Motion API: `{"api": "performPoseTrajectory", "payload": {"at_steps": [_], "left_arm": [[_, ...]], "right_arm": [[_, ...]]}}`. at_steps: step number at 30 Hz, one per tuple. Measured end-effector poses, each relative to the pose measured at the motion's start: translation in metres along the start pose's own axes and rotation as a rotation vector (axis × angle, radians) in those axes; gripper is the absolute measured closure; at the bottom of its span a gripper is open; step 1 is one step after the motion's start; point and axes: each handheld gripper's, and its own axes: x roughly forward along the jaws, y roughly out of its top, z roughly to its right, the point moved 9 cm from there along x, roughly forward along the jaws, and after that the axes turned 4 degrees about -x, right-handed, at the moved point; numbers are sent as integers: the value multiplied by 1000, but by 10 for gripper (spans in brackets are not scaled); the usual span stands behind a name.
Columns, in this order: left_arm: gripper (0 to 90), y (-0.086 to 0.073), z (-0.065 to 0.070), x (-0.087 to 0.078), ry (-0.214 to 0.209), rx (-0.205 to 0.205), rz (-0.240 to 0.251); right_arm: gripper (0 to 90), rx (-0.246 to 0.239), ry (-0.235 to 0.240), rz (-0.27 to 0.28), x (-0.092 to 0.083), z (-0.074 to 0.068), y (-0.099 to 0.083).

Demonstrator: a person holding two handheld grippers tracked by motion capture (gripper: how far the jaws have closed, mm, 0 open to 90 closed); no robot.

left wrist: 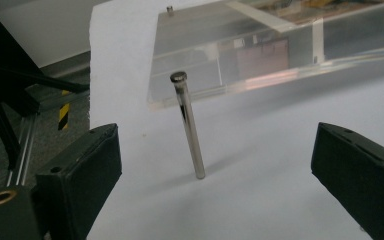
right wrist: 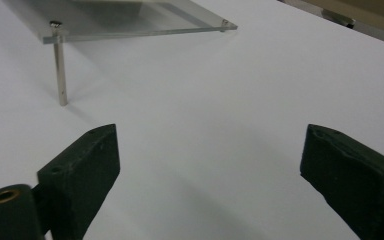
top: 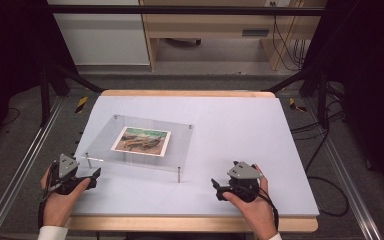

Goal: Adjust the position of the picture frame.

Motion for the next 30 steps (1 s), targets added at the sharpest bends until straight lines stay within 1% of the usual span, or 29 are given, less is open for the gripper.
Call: {"api": "performPoseTrajectory", "payload": {"at_steps": [1, 2, 3, 4, 6, 7, 8, 9, 10, 11, 12, 13, 14, 15, 17, 18, 19, 20, 22, 25, 27, 28, 29, 30], "left_arm": [[66, -1, 0, 0, 3, 10, -2], [66, -2, 0, 0, 4, 17, -3], [71, -2, 0, 0, 4, 17, -3], [87, -2, 0, 2, 9, 25, -9], [104, -2, 0, 2, 12, 27, -11], [104, -1, 0, 2, 19, 18, -6], [104, -1, 0, 1, 15, 14, -4], [103, 0, 0, 1, 17, 12, 1], [103, 0, 0, 1, 17, 12, 1], [103, 1, 1, 1, 11, 14, 6], [102, 1, 1, 1, 11, 14, 6], [102, 3, 1, 0, 12, 13, 13], [102, 3, 1, 0, 12, 13, 13], [98, 5, 2, 0, 7, 10, 23], [92, 7, 2, 0, 11, 10, 36], [88, 8, 3, 0, 10, 10, 40], [83, 8, 3, 1, 9, 12, 44], [81, 8, 4, 2, 5, 16, 46], [72, 8, 4, 3, 4, 17, 47], [60, 11, 5, 5, -13, -7, 74], [54, 12, 5, 5, -18, -15, 84], [54, 12, 5, 5, -18, -15, 84], [54, 12, 4, 5, -20, -19, 88], [55, 12, 4, 5, -20, -19, 88]], "right_arm": [[105, 11, 9, 2, 0, 1, -1], [130, 17, 15, 2, 0, 2, -4], [130, 17, 15, 2, 0, 2, -4], [182, 24, 24, -20, 3, 0, -9], [184, 21, 32, -25, 4, -2, -10], [201, -6, 20, -18, 6, -4, -11], [203, -20, 18, -20, 6, -6, -11], [206, -30, 14, -13, 7, -8, -10], [206, -30, 14, -13, 7, -8, -10], [221, -45, 18, -11, 9, -13, -10], [221, -45, 18, -11, 9, -13, -10], [224, -40, 39, -13, 9, -20, -8], [224, -40, 39, -13, 9, -20, -8], [221, -45, 78, -38, 11, -27, -9], [211, -46, 113, -43, 12, -35, -9], [181, -46, 128, -52, 13, -39, -10], [153, -47, 123, -55, 14, -41, -10], [136, -50, 110, -46, 15, -42, -9], [109, -35, 116, -32, 17, -45, -5], [109, -36, 116, -1, 20, -52, 2], [109, -13, 132, 14, 21, -58, 7], [109, -13, 132, 14, 21, -58, 7], [117, 10, 147, 31, 23, -64, 12], [117, 10, 147, 31, 23, -64, 12]]}}
